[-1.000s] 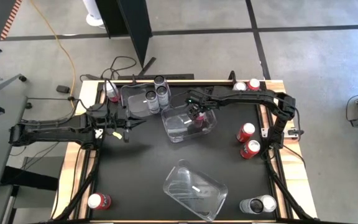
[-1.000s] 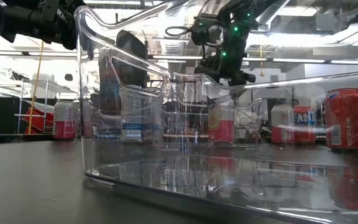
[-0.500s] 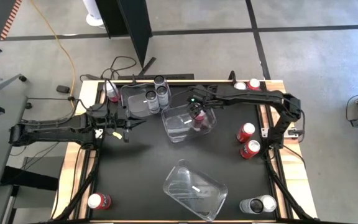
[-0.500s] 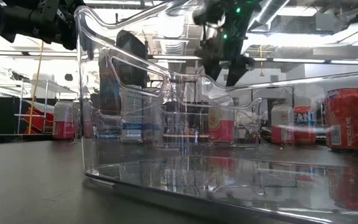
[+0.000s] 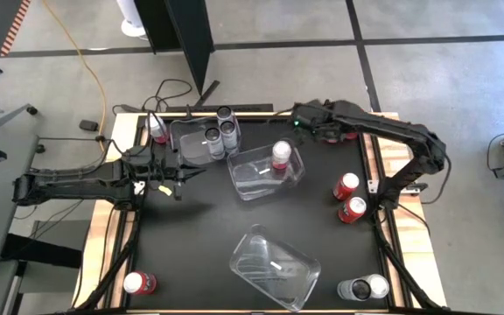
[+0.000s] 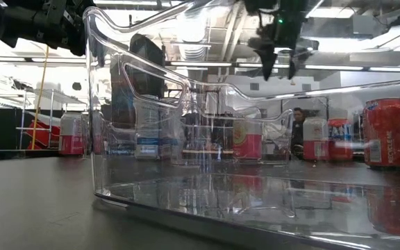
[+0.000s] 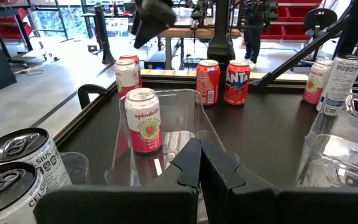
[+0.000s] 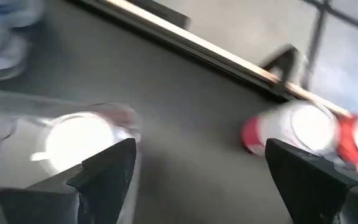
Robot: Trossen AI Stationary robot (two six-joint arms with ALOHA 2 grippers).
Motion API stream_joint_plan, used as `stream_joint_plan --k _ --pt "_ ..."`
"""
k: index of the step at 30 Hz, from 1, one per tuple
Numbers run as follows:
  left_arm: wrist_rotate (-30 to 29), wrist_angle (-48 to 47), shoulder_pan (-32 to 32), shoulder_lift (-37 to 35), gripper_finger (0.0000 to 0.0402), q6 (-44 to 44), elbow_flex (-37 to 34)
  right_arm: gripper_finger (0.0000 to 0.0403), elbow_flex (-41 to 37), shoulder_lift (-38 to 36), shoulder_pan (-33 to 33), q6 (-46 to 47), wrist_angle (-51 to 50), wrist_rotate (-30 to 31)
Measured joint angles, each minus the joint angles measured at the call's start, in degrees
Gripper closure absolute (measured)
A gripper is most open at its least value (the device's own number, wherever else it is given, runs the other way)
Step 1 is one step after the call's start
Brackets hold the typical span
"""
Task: Sort soda cans
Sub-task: Put the top right pink-white soda can in the middle transparent bin
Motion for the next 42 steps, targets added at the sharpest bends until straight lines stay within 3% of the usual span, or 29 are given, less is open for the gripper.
stream_joint_plan --k 4,10,23,35,42 --pt "0.0 0.0 0.0 0.0 0.0401 0.0 0.0 0.0026 0.0 0.1 -4.5 4.3 -5.9 0.9" --pt "0.0 0.0 0.0 0.0 0.0401 0.0 0.0 0.0026 -1.9 0.2 -9.7 8.5 -5.7 1.5" --pt "0.0 -0.4 0.0 0.0 0.0401 0.2 0.0 0.0026 -13.9 0.2 -21.6 8.2 7.2 -5.5" --pt "0.0 -0.3 0.0 0.0 0.0401 0.7 0.0 0.0026 -14.4 0.2 -28.7 7.5 8.7 -9.2" --pt "0.0 -0.3 0.0 0.0 0.0401 0.7 0.0 0.0026 -14.4 3.2 -29.5 7.2 11.8 -11.3"
